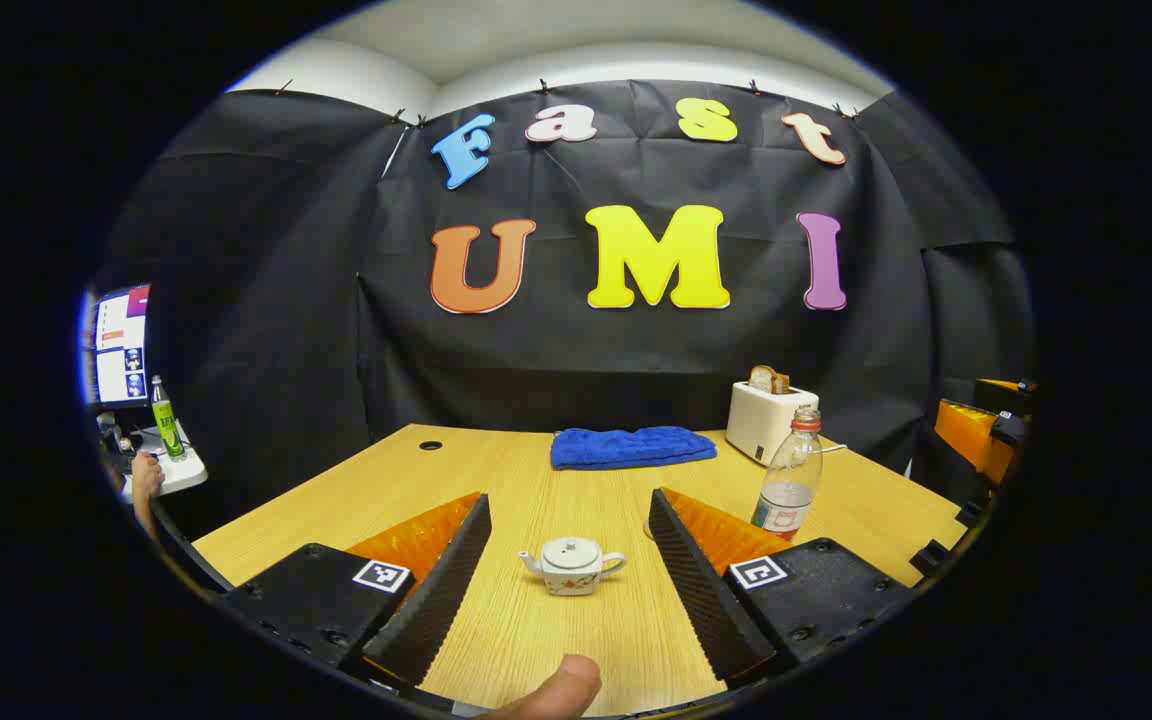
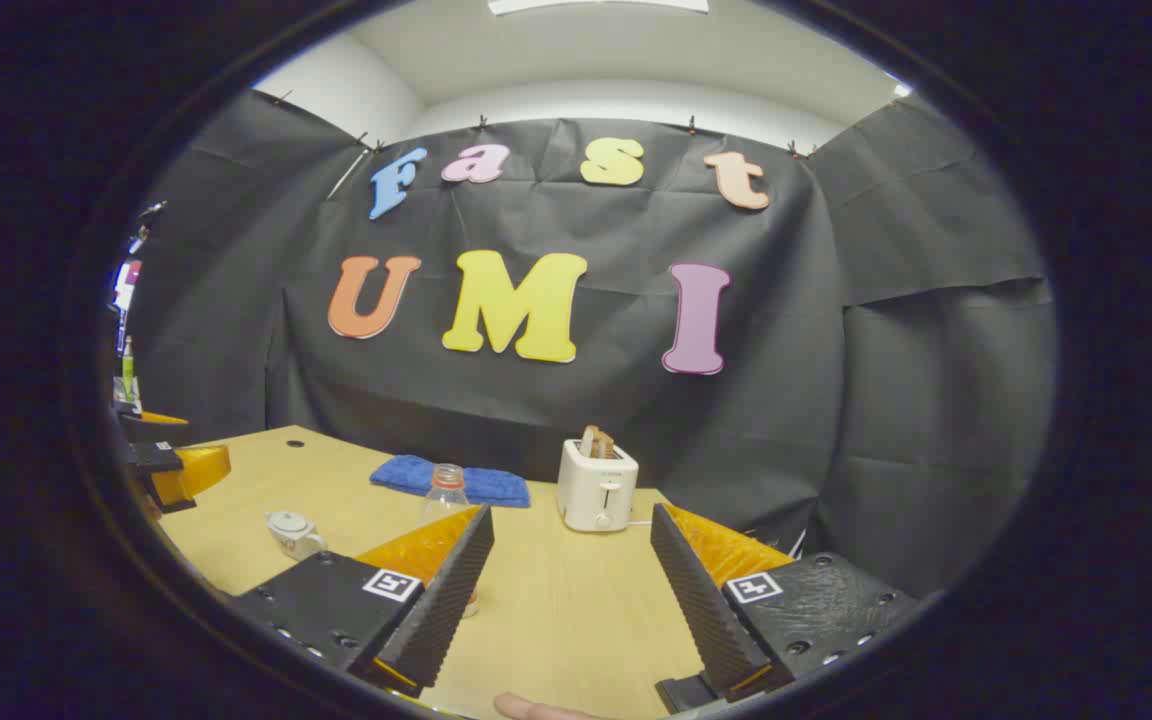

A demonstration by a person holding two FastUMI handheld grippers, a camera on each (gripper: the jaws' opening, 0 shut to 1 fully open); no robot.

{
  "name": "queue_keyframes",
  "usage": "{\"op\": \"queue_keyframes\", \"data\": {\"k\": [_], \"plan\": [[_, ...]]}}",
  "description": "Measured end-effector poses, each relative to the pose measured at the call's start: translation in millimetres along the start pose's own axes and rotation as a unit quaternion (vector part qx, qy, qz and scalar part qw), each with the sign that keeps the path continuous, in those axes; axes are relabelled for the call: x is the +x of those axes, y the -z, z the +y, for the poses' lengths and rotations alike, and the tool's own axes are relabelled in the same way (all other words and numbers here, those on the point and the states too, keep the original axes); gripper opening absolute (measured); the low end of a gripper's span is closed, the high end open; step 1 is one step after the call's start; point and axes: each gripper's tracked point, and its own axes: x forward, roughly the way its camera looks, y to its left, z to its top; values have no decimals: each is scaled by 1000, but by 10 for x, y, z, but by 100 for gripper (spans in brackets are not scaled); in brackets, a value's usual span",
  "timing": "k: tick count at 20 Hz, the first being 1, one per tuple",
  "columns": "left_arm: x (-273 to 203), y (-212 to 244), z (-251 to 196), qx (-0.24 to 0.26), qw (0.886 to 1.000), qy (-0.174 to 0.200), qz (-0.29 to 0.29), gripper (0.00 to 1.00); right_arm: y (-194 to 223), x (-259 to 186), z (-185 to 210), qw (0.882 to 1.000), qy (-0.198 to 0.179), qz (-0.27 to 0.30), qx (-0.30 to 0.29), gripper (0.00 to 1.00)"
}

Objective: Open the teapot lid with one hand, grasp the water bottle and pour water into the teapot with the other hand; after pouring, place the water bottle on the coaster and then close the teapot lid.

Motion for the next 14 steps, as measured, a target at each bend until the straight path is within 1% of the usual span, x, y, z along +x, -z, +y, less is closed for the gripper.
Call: {"op": "queue_keyframes", "data": {"k": [1,2,3,4,5,6,8,11,12,14], "plan": [[-2,0,16,3,1000,-3,0,100,9,15,0,1000,0,1,-3,95],[18,10,16,3,1000,-3,1,100,26,20,19,1000,-4,4,-3,97],[25,24,11,2,1000,-2,3,100,42,28,62,1000,-12,8,3,95],[36,19,8,2,1000,-2,2,95,70,28,81,1000,-19,12,8,98],[50,23,15,3,1000,-2,1,100,83,39,98,1000,-23,16,10,98],[54,29,20,7,1000,-3,1,100,95,46,85,1000,-23,18,9,95],[59,52,18,8,1000,-4,4,100,96,50,59,1000,-19,19,8,95],[71,70,8,7,1000,-1,7,100,88,51,41,1000,-16,18,8,95],[69,70,8,8,1000,-2,8,100,95,59,29,1000,-15,18,6,97],[84,85,0,8,1000,-2,8,100,117,79,23,1000,-14,21,4,97]]}}
